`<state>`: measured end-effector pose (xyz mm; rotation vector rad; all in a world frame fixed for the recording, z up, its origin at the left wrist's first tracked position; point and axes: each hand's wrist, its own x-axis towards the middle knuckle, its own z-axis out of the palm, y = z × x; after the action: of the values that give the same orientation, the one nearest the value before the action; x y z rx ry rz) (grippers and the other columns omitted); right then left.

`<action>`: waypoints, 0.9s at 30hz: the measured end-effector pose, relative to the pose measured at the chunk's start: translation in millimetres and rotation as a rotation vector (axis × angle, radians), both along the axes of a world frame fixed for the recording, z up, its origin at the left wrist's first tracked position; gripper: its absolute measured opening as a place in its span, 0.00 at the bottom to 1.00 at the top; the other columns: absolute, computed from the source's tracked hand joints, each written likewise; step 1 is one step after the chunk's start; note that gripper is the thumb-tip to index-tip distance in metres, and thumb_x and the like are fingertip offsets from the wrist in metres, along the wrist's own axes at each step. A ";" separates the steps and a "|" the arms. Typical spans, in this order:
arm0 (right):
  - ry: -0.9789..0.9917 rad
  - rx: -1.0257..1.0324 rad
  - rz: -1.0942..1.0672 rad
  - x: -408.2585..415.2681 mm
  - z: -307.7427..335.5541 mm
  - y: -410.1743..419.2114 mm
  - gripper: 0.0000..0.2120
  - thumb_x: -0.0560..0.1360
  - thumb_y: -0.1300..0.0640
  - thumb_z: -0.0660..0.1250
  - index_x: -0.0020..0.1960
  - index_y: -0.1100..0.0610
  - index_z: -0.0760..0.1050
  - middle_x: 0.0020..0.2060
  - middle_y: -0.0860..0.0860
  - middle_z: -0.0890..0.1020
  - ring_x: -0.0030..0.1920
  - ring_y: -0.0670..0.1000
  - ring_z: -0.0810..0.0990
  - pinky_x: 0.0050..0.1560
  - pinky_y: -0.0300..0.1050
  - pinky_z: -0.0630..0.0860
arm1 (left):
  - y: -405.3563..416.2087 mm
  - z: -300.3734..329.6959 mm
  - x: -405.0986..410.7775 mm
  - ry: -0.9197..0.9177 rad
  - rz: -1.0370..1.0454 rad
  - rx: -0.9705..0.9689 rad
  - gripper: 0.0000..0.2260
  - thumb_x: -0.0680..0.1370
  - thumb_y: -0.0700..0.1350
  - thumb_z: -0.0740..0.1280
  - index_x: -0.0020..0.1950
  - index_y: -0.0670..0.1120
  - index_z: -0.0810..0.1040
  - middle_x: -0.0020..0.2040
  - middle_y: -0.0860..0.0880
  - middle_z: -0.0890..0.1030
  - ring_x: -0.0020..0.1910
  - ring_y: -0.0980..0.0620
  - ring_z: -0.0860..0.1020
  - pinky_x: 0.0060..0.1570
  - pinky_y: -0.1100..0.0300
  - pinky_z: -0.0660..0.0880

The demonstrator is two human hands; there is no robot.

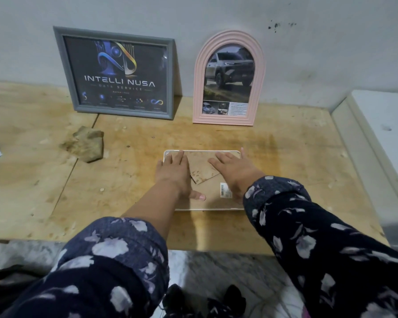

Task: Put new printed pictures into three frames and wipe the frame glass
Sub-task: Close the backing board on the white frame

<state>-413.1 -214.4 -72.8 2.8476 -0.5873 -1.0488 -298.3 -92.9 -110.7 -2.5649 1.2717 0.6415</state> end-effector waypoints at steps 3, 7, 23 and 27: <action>0.011 0.004 -0.013 -0.9 -1.9 0.7 0.53 0.69 0.61 0.72 0.77 0.49 0.36 0.78 0.50 0.40 0.78 0.52 0.42 0.73 0.65 0.40 | 4.1 0.7 10.9 0.079 -0.025 -0.029 0.60 0.60 0.71 0.72 0.79 0.47 0.43 0.79 0.52 0.42 0.78 0.47 0.44 0.76 0.48 0.50; -0.003 -0.033 -0.039 -4.2 -6.1 8.0 0.50 0.73 0.59 0.69 0.77 0.50 0.33 0.77 0.52 0.36 0.77 0.55 0.39 0.73 0.66 0.40 | 10.3 -3.6 8.2 0.162 0.009 -0.119 0.56 0.65 0.66 0.72 0.79 0.47 0.41 0.79 0.51 0.39 0.78 0.47 0.39 0.75 0.44 0.47; -0.874 0.135 0.069 -51.6 -73.5 88.0 0.09 0.67 0.65 0.74 0.44 0.63 0.75 0.47 0.60 0.80 0.53 0.62 0.79 0.49 0.62 0.78 | 44.6 -9.4 -1.0 0.129 0.077 -0.313 0.31 0.80 0.64 0.49 0.78 0.48 0.55 0.77 0.45 0.59 0.75 0.48 0.60 0.72 0.46 0.55; -0.878 0.185 0.004 -50.0 -71.3 93.1 0.04 0.73 0.67 0.66 0.47 0.62 0.74 0.51 0.58 0.78 0.56 0.58 0.74 0.55 0.63 0.75 | 71.2 -5.7 18.4 0.224 0.499 -0.729 0.23 0.82 0.57 0.52 0.73 0.48 0.66 0.70 0.45 0.72 0.69 0.44 0.69 0.66 0.50 0.65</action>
<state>-463.1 -121.3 -144.1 3.3742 -0.5171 0.2358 -280.0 -21.6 -116.4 -3.5677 1.0540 0.6464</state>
